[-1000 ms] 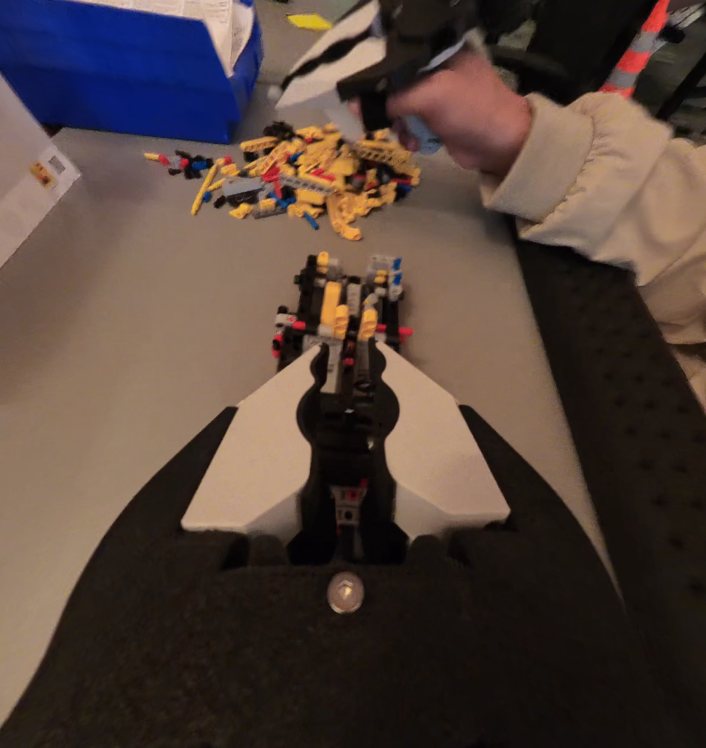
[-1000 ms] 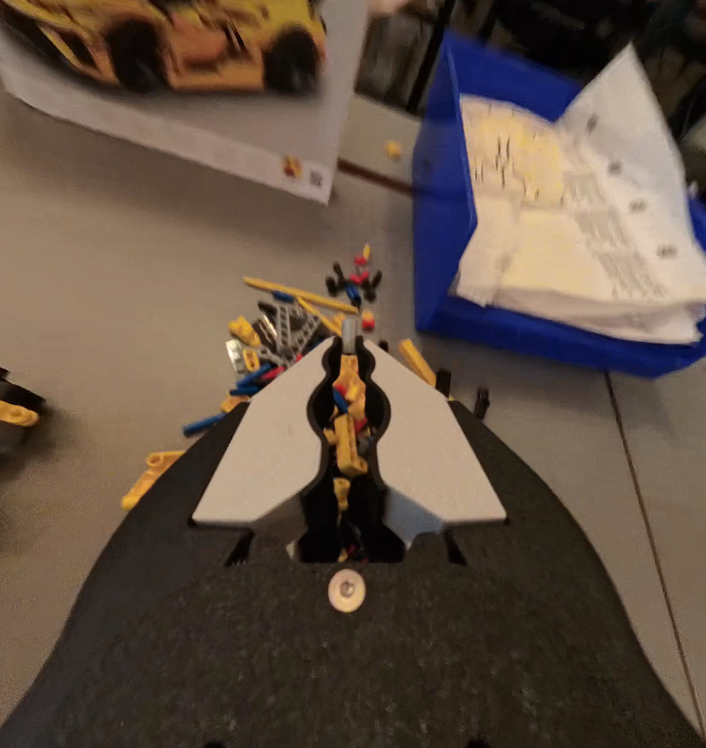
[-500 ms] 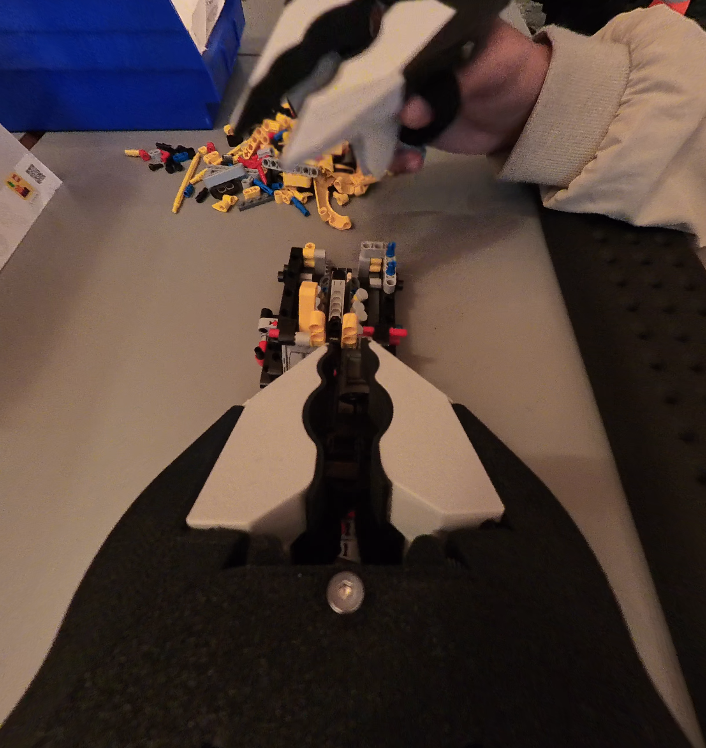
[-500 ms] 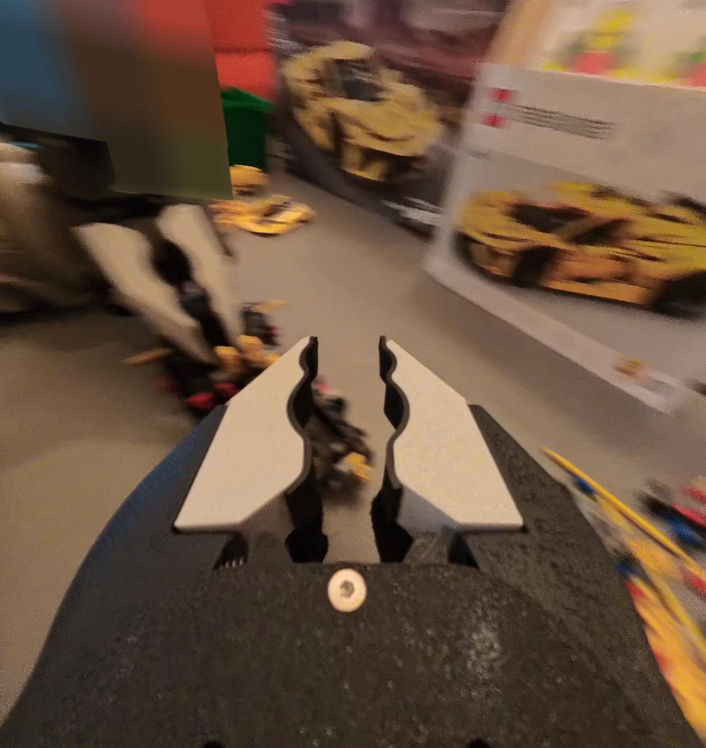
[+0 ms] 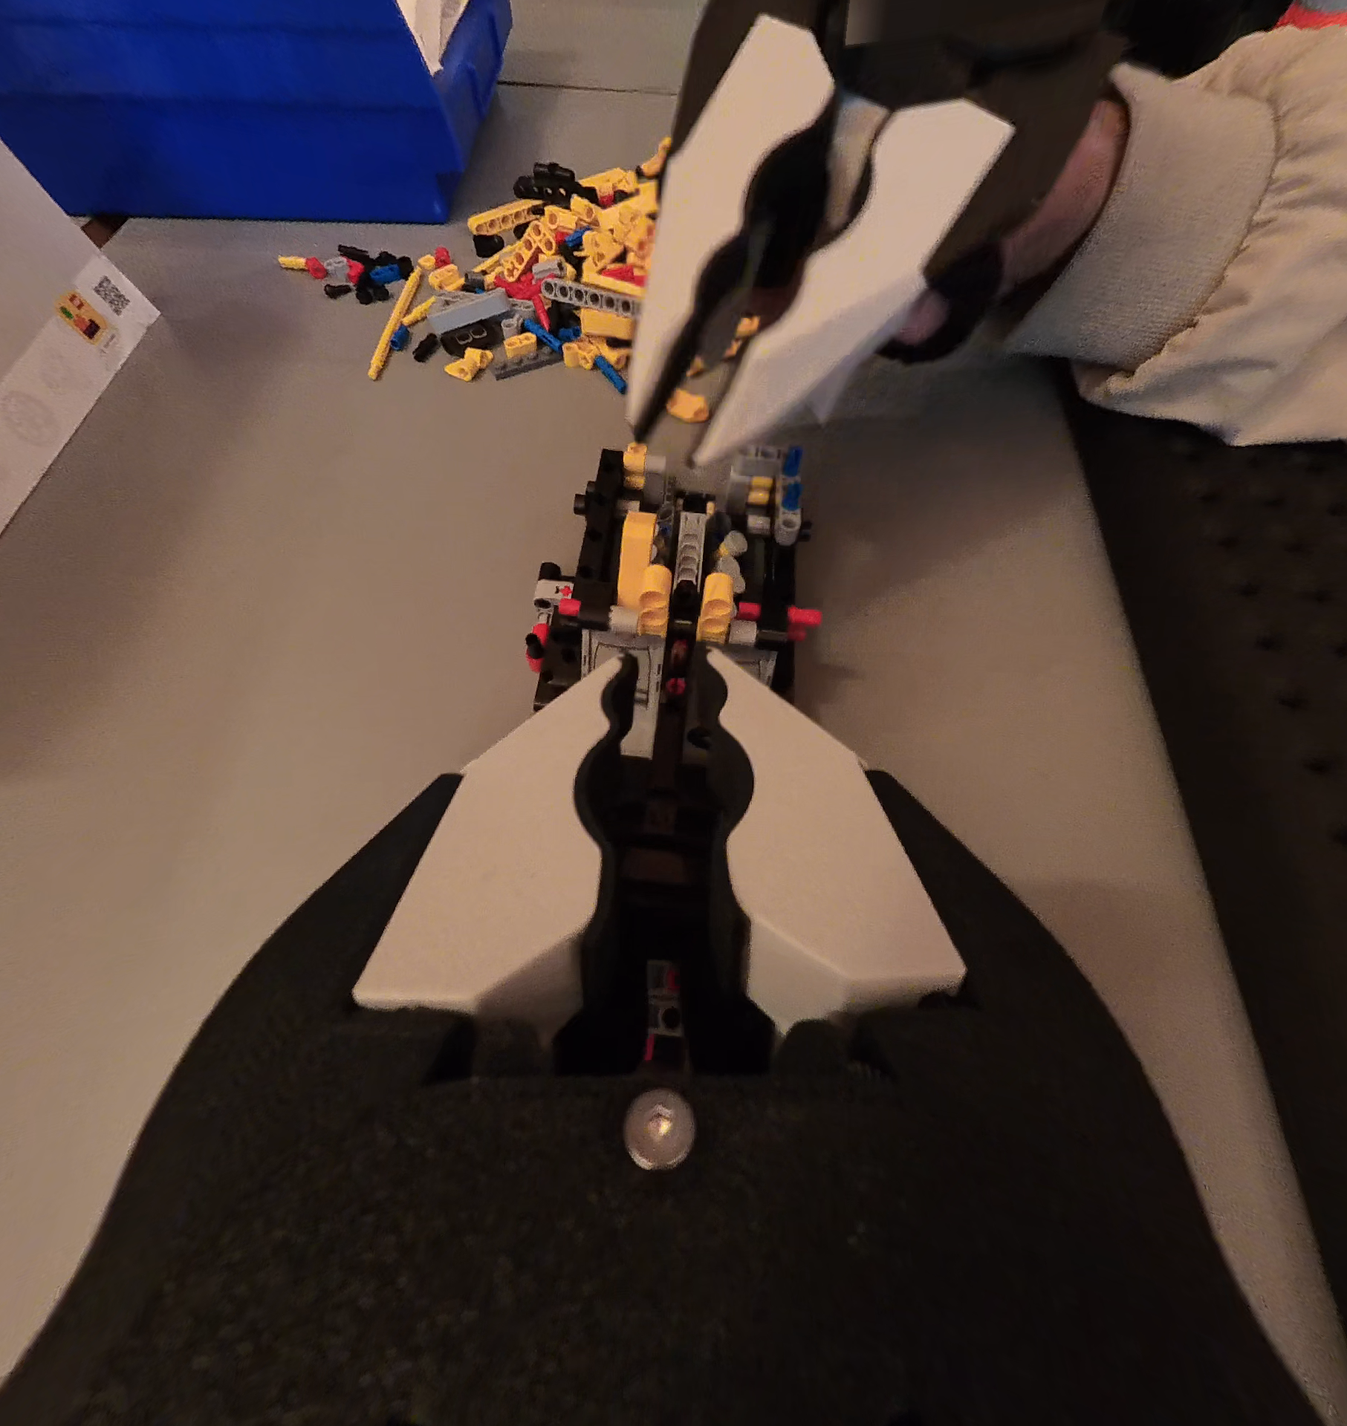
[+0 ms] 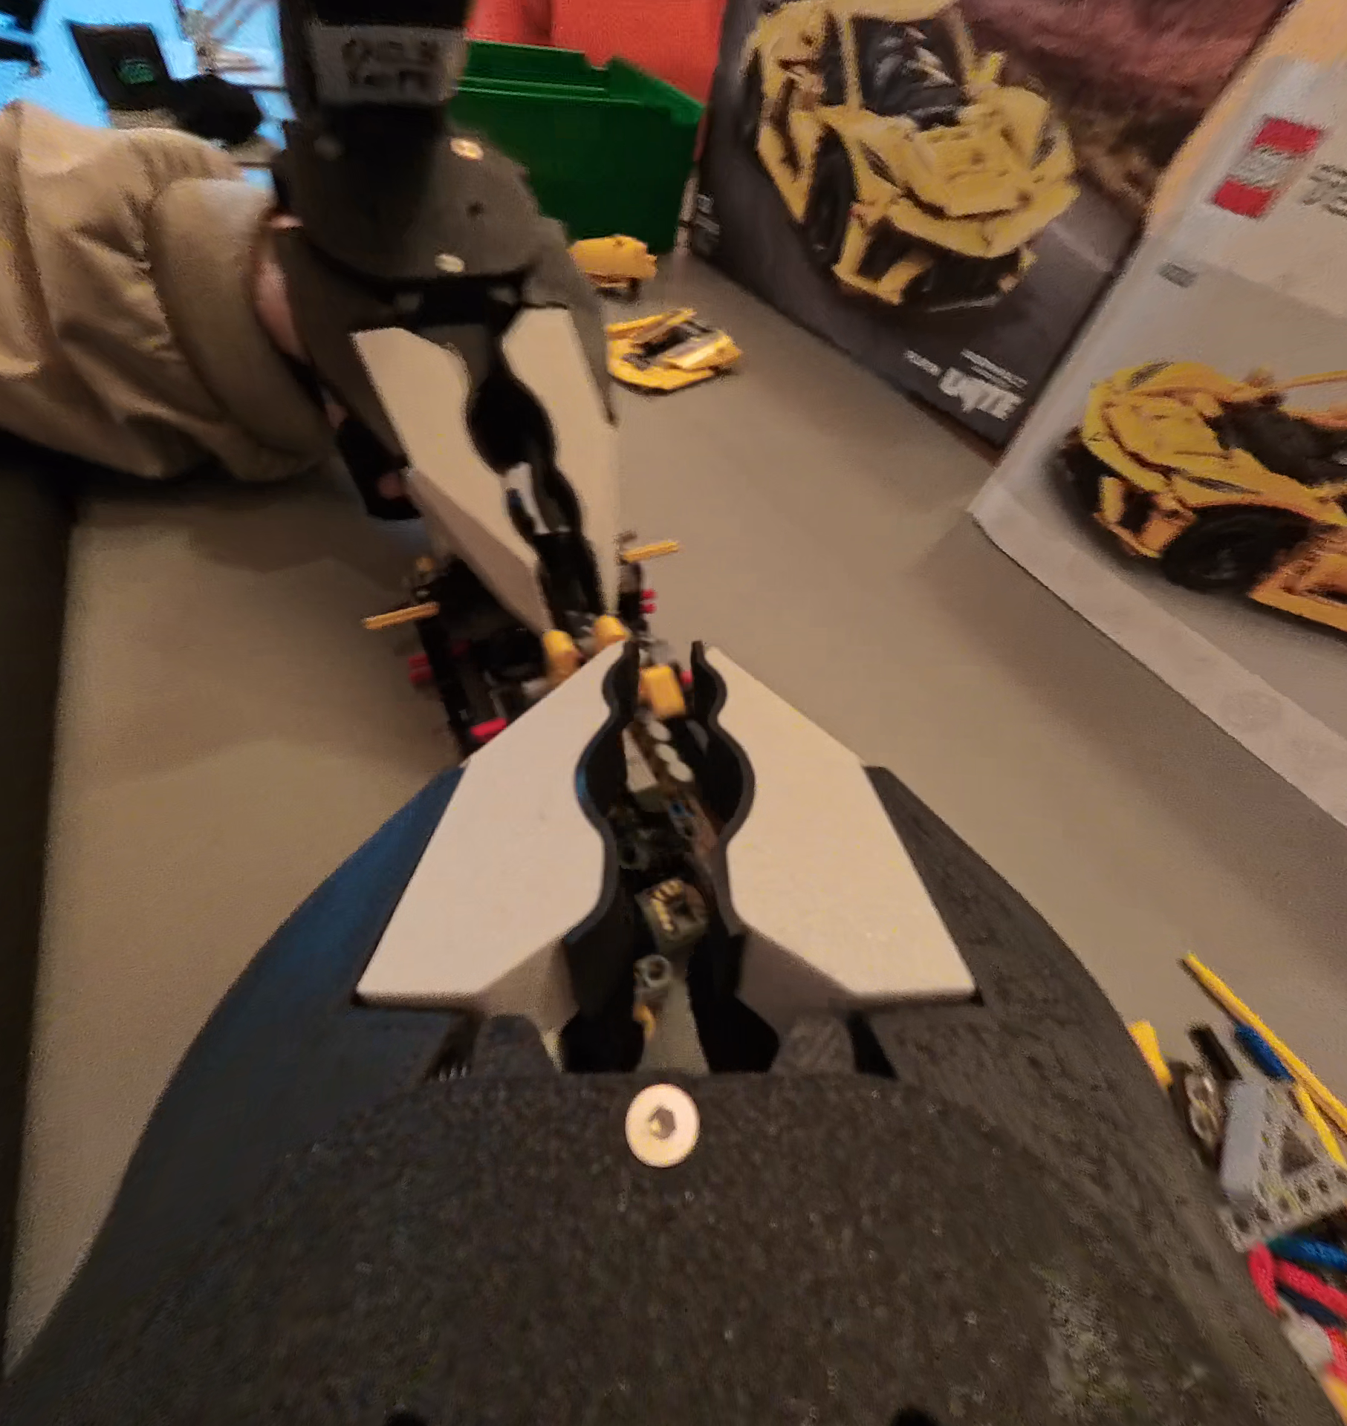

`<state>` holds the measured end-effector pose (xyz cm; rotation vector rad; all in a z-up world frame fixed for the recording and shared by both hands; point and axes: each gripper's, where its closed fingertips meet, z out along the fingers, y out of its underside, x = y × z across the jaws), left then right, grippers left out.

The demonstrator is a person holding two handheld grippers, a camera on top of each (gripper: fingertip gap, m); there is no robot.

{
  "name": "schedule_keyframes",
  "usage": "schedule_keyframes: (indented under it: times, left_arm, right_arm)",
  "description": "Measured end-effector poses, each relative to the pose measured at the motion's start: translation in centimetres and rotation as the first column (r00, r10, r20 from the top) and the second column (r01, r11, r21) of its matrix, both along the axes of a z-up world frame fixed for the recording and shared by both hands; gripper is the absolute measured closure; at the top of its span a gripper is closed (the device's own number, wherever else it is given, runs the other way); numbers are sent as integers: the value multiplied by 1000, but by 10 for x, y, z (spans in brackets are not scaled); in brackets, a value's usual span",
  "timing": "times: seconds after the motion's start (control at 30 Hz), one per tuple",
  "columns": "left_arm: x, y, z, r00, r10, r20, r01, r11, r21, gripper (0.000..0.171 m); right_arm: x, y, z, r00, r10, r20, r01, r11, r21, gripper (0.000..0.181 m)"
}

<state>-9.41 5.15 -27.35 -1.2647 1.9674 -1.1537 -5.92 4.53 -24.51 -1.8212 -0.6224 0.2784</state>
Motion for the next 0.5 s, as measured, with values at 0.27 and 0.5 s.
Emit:
schedule_keyframes:
  times: [0.27,0.5]
  left_arm:
    - [8,-9,9,998,-11,56,13,999,-39,137]
    - [11,-15,6,998,-21,62,17,998,64,137]
  right_arm:
    - [-2,8,-19,999,19,47,-16,997,-69,167]
    - [-4,11,-26,998,9,62,-2,995,-104,172]
